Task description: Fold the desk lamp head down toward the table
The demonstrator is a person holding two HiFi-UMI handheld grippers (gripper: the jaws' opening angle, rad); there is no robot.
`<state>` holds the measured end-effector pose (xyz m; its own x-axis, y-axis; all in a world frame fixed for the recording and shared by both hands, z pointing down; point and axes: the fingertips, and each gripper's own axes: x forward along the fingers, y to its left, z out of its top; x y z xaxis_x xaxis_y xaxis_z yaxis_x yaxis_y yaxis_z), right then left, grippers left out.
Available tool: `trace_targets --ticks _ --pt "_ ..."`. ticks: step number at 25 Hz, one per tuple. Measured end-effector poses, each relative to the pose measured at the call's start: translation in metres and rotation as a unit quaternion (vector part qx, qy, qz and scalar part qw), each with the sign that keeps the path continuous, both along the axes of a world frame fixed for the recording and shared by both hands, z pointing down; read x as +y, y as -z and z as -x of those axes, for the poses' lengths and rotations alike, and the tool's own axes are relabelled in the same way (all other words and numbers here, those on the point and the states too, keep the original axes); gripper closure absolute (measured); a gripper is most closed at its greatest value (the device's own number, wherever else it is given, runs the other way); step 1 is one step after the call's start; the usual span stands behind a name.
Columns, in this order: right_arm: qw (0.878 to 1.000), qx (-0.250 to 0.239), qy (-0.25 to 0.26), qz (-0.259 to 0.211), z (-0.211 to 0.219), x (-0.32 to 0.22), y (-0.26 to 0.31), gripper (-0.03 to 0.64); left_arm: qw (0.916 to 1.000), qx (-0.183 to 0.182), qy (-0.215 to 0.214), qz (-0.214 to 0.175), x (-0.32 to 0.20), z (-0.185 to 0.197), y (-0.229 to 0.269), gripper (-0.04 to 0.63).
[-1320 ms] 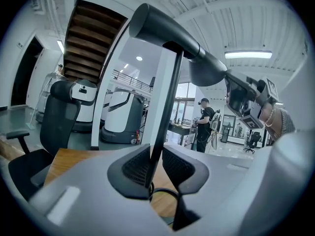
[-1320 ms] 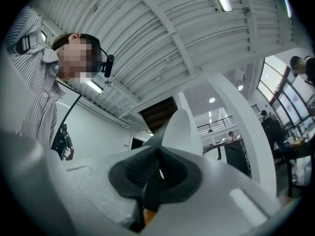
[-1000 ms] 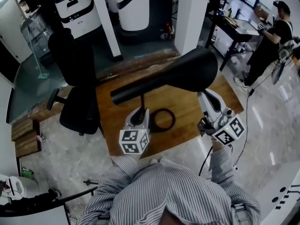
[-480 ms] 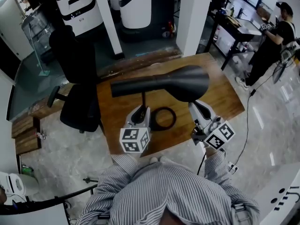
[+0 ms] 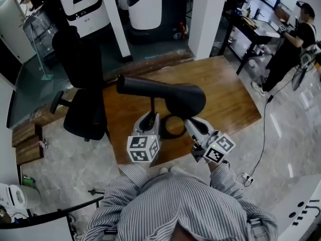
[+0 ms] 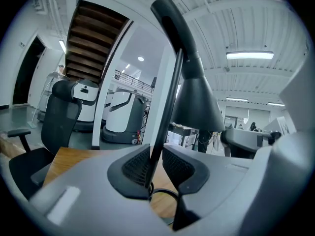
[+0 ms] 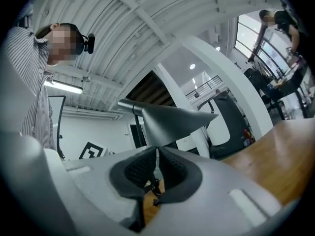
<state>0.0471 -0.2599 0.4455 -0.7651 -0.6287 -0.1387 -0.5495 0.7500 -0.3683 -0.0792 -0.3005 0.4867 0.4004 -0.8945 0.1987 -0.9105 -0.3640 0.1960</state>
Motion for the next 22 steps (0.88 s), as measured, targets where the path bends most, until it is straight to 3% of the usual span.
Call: trace_targets --ticks 10,22 --pt "1.0 0.023 0.011 0.019 0.016 0.004 -0.012 0.604 0.9999 0.002 0.012 0.0 0.0 0.002 -0.001 0.534" --pt "0.997 0.078 0.001 0.003 0.015 0.005 -0.015 0.609 0.9998 -0.006 0.019 -0.003 0.0 0.001 -0.001 0.533"
